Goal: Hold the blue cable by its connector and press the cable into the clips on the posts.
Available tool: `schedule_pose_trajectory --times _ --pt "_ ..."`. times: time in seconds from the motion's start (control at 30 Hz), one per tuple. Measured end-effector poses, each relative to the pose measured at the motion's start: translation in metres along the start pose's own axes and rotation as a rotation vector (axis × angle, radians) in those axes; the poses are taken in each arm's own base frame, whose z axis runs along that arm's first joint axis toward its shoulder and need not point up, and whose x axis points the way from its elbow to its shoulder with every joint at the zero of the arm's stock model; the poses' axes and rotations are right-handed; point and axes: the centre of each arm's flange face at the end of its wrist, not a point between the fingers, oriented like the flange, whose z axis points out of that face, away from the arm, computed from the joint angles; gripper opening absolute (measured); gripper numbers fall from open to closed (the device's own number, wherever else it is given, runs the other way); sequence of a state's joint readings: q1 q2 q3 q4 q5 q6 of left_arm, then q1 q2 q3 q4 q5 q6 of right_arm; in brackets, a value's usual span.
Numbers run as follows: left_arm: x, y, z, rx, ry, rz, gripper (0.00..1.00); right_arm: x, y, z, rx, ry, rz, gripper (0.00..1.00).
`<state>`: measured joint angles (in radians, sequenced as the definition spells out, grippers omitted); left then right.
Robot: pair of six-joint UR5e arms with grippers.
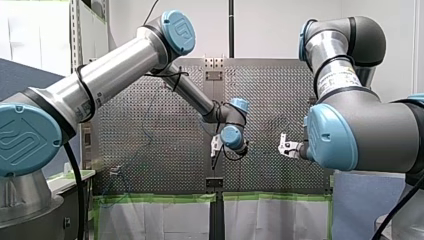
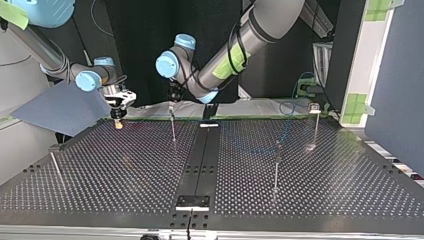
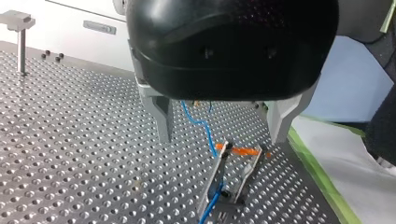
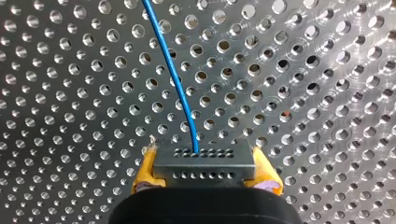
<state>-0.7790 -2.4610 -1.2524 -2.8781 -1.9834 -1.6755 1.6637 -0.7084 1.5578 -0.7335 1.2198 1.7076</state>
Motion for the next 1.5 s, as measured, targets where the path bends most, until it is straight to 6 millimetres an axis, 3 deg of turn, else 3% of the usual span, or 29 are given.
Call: schedule_pose_trajectory --times 0.23,0.5,0.6,1.5 --pt "0.002 -0.004 0.007 0.016 -0.046 -0.057 1.00 -0.001 -0.001 0.000 0.001 -0.001 0.000 0.00" --pt "0.037 0.000 0.023 0.010 -0.045 -0.069 1.00 -0.001 -0.002 0.000 0.002 -0.002 0.000 0.00" --pt "0.042 0.002 0.024 0.006 -0.044 -0.067 1.00 -0.001 -0.001 0.000 0.003 -0.002 0.000 0.00" --pt "0.039 0.004 0.030 -0.005 -0.085 -0.098 1.00 -0.003 0.000 -0.001 0.001 -0.008 0.000 0.00"
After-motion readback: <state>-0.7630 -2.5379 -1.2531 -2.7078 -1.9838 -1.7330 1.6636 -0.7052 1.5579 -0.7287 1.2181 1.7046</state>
